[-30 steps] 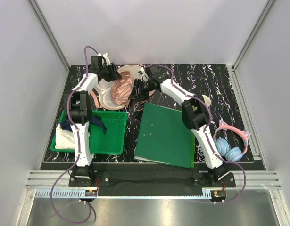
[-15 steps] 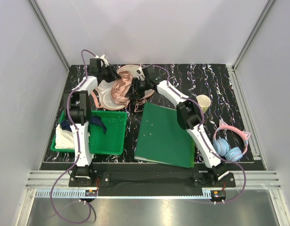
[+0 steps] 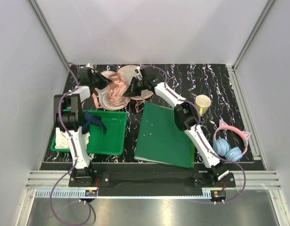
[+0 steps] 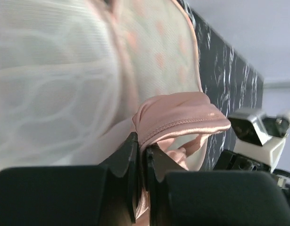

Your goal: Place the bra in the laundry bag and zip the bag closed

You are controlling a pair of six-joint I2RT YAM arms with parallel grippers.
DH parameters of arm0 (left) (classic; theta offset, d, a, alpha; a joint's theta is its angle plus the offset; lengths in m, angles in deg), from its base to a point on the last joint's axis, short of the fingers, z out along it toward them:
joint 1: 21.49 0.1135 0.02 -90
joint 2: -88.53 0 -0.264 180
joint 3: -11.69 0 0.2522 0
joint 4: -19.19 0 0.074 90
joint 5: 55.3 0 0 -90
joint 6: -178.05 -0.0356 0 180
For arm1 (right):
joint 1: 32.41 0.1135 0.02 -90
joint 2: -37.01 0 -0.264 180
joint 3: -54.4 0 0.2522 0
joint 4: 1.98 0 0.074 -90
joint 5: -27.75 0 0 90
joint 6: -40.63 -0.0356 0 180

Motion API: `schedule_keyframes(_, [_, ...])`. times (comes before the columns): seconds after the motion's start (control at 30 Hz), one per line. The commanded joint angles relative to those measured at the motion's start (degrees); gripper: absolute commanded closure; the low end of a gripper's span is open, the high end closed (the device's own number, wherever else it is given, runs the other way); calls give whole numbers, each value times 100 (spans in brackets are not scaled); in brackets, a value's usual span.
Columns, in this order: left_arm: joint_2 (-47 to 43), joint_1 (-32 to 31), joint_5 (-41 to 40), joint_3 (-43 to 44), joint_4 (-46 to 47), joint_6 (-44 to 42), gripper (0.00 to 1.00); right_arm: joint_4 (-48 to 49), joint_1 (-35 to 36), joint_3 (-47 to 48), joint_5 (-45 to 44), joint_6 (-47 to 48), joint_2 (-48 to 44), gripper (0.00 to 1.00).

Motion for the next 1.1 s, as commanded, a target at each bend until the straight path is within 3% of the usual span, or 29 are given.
schedule_keyframes(0.0, [-781, 388, -885, -537, 794, 621, 100, 229, 200, -256, -8, 211, -541, 100])
schedule_keyframes(0.13, [-870, 477, -1141, -784, 917, 708, 100, 221, 262, -249, -17, 220, -499, 100])
schedule_keyframes(0.23, [-659, 521, -1307, -267, 67, 516, 100, 203, 262, -73, 35, 71, -262, 100])
schedule_keyframes(0.43, [27, 565, -1097, 543, -323, 331, 100, 185, 262, 200, 0, 44, 20, 100])
schedule_keyframes(0.5, [158, 573, -1088, 709, -384, 357, 97, 176, 262, 183, -9, 35, 11, 93])
schedule_keyframes(0.57, [290, 574, -1132, 964, -900, 252, 89, 133, 254, 148, -26, 97, -24, 87])
schedule_keyframes(0.6, [395, 582, -1176, 1252, -1094, 156, 85, 107, 253, 156, -26, 114, -50, 78])
schedule_keyframes(0.67, [493, 582, -1202, 1491, -1534, 102, 66, -86, 236, 209, -44, 184, -112, 68])
schedule_keyframes(0.7, [554, 591, -1237, 1614, -1692, -11, 61, -200, 227, 218, -61, 228, -216, 60])
schedule_keyframes(0.73, [563, 600, -1229, 1876, -2016, -91, 57, -288, 218, 218, -53, 333, -287, 58])
schedule_keyframes(0.77, [554, 600, -1298, 1983, -2167, -178, 45, -437, 210, 183, 0, 413, -479, 53])
schedule_keyframes(0.83, [397, 617, -1457, 2142, -2492, -355, 39, -710, 192, 61, -17, 797, -726, 39])
schedule_keyframes(0.9, [204, 626, -1588, 2152, -2633, -512, 33, -1140, 140, -124, -149, 1176, -1130, 33])
schedule_keyframes(0.93, [-15, 626, -1615, 2134, -2739, -557, 25, -1325, 113, -186, -228, 1596, -1253, 26])
schedule_keyframes(1.07, [-551, 600, -1896, 1854, -3135, -785, 17, -2344, -36, -449, -1131, 2670, -1877, 15])
